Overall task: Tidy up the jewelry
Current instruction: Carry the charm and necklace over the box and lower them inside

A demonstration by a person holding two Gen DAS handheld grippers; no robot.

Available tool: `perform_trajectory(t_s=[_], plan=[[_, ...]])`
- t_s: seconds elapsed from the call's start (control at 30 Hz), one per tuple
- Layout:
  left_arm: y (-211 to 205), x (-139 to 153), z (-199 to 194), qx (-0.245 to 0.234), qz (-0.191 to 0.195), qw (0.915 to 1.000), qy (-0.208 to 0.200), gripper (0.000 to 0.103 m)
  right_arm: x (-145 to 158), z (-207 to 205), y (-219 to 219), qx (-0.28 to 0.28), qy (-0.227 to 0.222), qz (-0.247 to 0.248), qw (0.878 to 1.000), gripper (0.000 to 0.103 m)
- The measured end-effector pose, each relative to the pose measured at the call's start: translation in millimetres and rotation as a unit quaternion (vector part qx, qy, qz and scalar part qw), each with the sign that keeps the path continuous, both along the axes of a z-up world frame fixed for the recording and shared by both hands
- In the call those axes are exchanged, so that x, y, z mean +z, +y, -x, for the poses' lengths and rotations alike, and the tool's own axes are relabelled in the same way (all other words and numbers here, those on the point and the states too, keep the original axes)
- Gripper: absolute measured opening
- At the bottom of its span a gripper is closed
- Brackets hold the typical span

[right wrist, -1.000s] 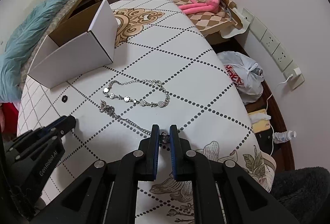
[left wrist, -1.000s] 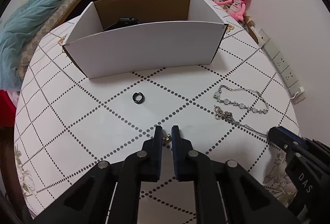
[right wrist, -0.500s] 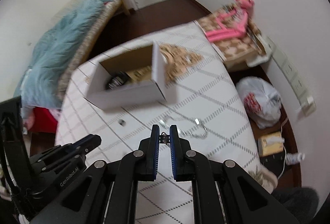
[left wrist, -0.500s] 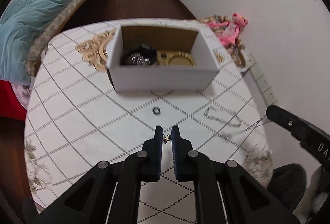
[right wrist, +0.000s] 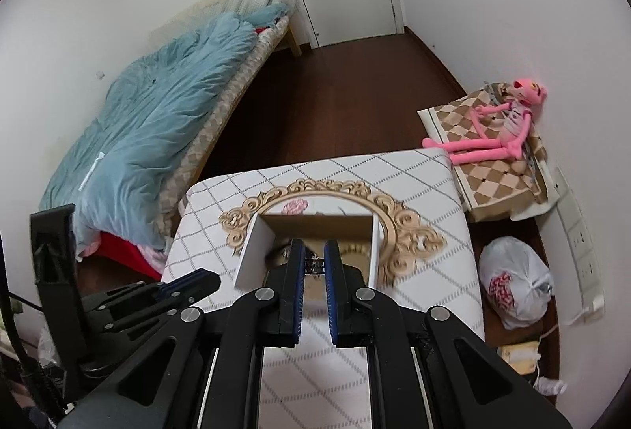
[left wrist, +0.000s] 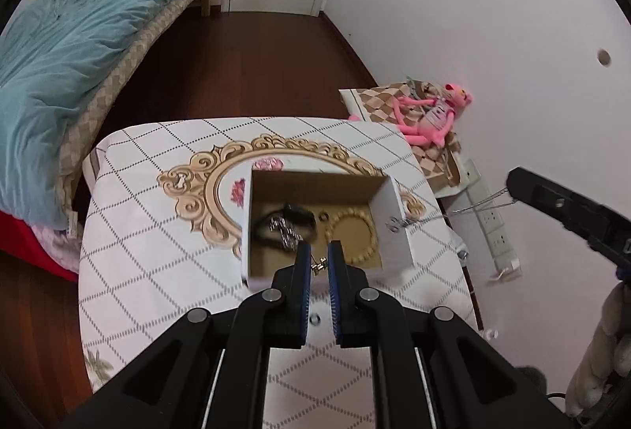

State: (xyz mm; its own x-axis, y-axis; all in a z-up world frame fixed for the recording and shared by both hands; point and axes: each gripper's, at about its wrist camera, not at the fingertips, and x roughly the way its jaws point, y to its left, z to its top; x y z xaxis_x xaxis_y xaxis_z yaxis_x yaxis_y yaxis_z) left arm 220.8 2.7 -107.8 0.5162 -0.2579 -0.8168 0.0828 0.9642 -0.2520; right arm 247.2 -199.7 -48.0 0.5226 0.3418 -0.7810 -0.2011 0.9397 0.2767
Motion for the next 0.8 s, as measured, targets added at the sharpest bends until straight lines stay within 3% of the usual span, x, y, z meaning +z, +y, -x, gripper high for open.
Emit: perform_trajectory(t_s=[0.33, 0.7, 0.8], plan=[[3, -42, -65, -0.005, -0.004, 0.9974, 0.071, 0.006, -71, -79, 22, 0.009, 0.097, 0.037, 0.995, 0.010], [-3, -79, -83, -0.010, 0.049, 0.9870, 0.153, 0.008, -118, -97, 13, 0.011, 0.168, 0.035, 0.985, 0.010], [-2, -79, -85, 0.001, 0.034, 0.9880, 0.151, 0.010, -121, -98, 15, 0.018, 0.177, 0.036, 0.983, 0.011]])
